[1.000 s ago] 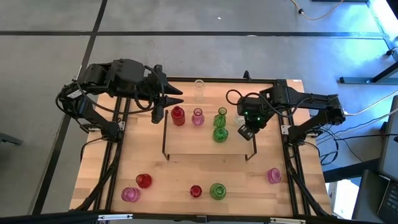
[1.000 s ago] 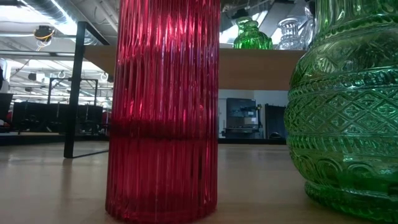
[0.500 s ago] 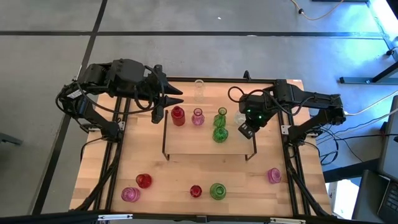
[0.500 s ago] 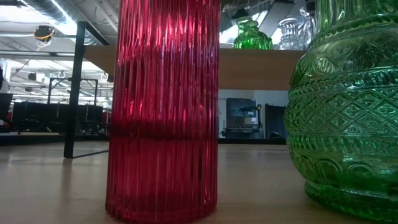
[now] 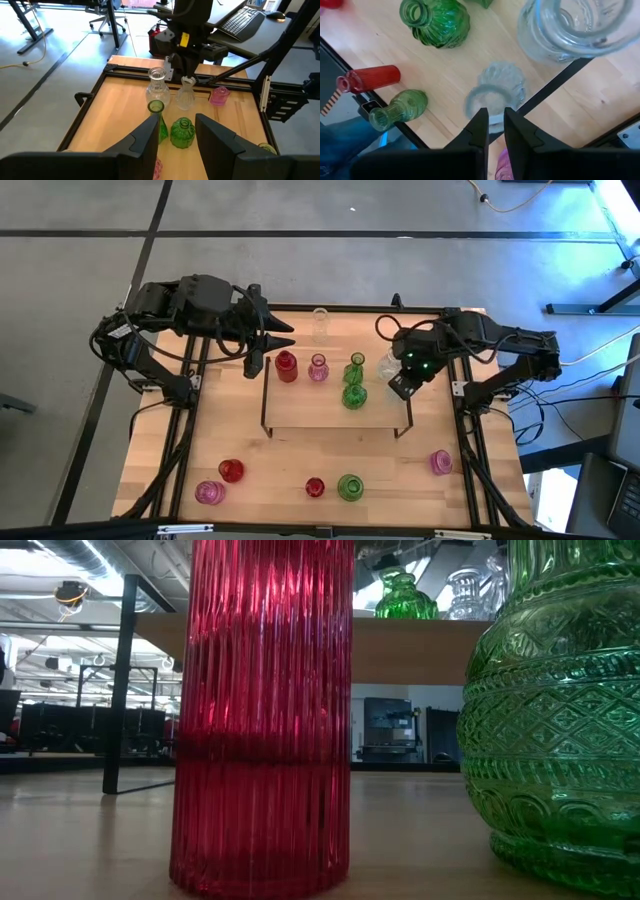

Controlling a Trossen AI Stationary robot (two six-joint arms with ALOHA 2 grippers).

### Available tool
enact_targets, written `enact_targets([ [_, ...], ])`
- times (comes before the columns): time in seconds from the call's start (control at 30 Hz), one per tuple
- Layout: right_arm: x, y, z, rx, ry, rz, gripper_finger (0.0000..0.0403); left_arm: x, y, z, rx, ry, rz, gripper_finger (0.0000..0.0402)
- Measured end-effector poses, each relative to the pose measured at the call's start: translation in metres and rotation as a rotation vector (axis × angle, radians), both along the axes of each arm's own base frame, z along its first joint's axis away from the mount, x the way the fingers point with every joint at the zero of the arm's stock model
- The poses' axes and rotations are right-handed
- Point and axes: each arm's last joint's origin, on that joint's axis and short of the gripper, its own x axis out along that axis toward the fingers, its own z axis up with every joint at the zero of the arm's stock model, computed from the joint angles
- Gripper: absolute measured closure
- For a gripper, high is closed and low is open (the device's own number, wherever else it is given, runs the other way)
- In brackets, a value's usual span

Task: Sort vases onto shelf
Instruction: Put the bottom transparent vase on the shelf aligned with the other transparent vase

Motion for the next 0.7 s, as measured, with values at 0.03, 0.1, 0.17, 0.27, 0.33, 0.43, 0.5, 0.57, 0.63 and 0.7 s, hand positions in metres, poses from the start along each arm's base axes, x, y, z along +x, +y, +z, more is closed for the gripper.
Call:
enact_targets([
  [0.03,-0.002,0.0,0.001,0.001,-0.006,-0.003,0.0358,0.0,0.0,0.0,0.001,0.0,0.0,0.028],
  [0.1,-0.006,0.0,0.004,0.005,-0.018,-0.017,0.0358,0.0,0.0,0.0,0.004,0.0,0.008,0.028],
  [0.17,-0.009,0.0,0.007,0.002,-0.041,-0.036,0.0358,0.0,0.001,0.0,0.007,0.0,0.013,0.028],
  [0.27,-0.016,0.0,0.018,-0.019,-0.11,-0.078,0.0358,0.0,0.001,0.0,0.008,0.0,0.015,0.028],
  [0.33,-0.023,0.005,0.03,-0.053,-0.174,-0.099,0.0358,0.0,0.001,0.0,0.007,0.0,0.015,0.028],
  [0.43,-0.035,0.015,0.047,-0.081,-0.258,-0.12,0.0358,0.0,0.0,0.0,0.007,0.0,0.015,0.028],
  [0.5,-0.042,0.027,0.051,-0.071,-0.282,-0.112,0.0358,0.0,0.001,0.0,0.005,-0.001,0.016,0.028],
  [0.57,-0.045,0.041,0.047,-0.067,-0.271,-0.069,0.0358,0.0,0.001,0.0,0.005,-0.001,0.017,0.028],
  [0.63,-0.048,0.055,0.039,-0.068,-0.23,-0.037,0.0358,0.0,0.001,0.0,0.008,-0.001,0.019,0.028],
  [0.7,-0.049,0.064,0.029,-0.079,-0.187,-0.049,0.0358,0.0,0.001,0.0,0.013,0.0,0.025,0.028],
])
